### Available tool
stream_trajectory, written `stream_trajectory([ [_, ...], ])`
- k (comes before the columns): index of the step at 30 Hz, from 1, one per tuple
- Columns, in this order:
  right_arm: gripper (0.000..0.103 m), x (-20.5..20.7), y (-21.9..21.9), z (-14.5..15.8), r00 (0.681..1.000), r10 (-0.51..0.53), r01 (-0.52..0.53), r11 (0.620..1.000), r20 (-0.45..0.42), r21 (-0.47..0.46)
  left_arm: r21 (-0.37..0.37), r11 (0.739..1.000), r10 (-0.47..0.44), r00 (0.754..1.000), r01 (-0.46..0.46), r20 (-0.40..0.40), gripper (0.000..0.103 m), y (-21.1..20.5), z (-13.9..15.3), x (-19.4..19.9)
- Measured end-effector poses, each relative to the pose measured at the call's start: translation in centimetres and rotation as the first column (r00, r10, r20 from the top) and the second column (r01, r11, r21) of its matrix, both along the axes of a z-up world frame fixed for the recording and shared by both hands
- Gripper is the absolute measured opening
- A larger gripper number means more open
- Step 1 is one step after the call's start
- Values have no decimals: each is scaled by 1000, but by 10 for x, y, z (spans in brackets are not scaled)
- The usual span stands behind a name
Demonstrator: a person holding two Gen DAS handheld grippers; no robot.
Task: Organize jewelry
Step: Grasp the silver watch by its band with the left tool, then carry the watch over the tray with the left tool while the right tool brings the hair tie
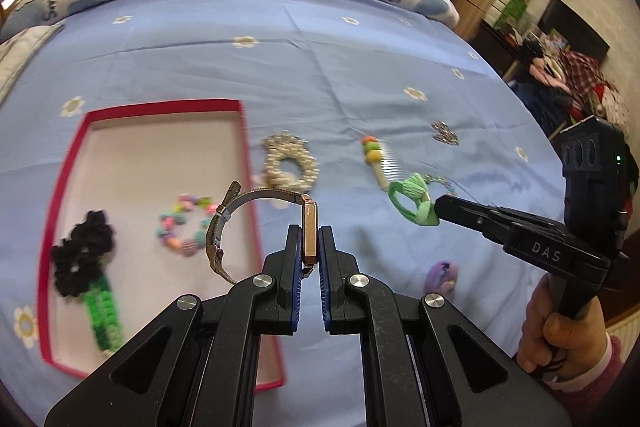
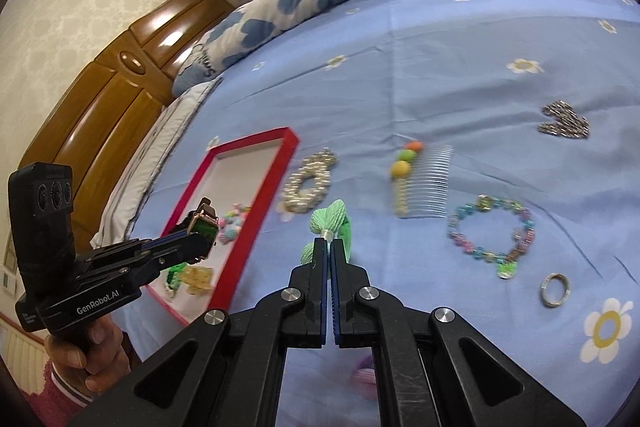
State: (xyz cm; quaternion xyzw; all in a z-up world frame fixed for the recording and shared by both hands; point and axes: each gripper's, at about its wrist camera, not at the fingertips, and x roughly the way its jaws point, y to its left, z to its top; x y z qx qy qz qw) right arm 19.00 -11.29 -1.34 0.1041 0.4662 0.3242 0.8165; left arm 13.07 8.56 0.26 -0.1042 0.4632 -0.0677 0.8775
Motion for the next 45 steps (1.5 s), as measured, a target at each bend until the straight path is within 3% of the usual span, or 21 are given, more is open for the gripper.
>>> stream_trajectory([
  [15,0,1,75,5,992,122,-122,992,1,15,23,991,132,991,-133,8,6,71,0,-10],
  [23,0,5,103,-7,986,164,-165,986,-10,-23,22,985,174,985,-173,-11,6,93,-12,-7],
  [26,11,2,96,-19,989,143,-144,988,-36,-48,15,984,177,984,-176,-16,6,95,-15,-8],
  [28,26,0,91,-30,988,138,-142,988,-70,-54,13,984,175,984,-175,-20,6,94,-17,-9],
  [31,33,-4,89,-42,985,142,-149,987,-99,-61,9,985,171,985,-170,-23,6,93,-19,-9],
  [39,32,-1,105,-62,985,148,-160,978,-94,-136,6,985,170,985,-170,-26,6,92,-19,-10],
  [41,27,0,112,-65,984,160,-171,973,-81,-156,7,985,171,985,-171,-26,6,92,-19,-11],
  [43,3,0,115,-67,984,161,-172,969,-71,-178,8,985,171,985,-171,-25,6,93,-18,-11],
  [45,3,0,112,-65,985,160,-170,972,-69,-162,9,985,173,985,-172,-23,6,95,-17,-11],
])
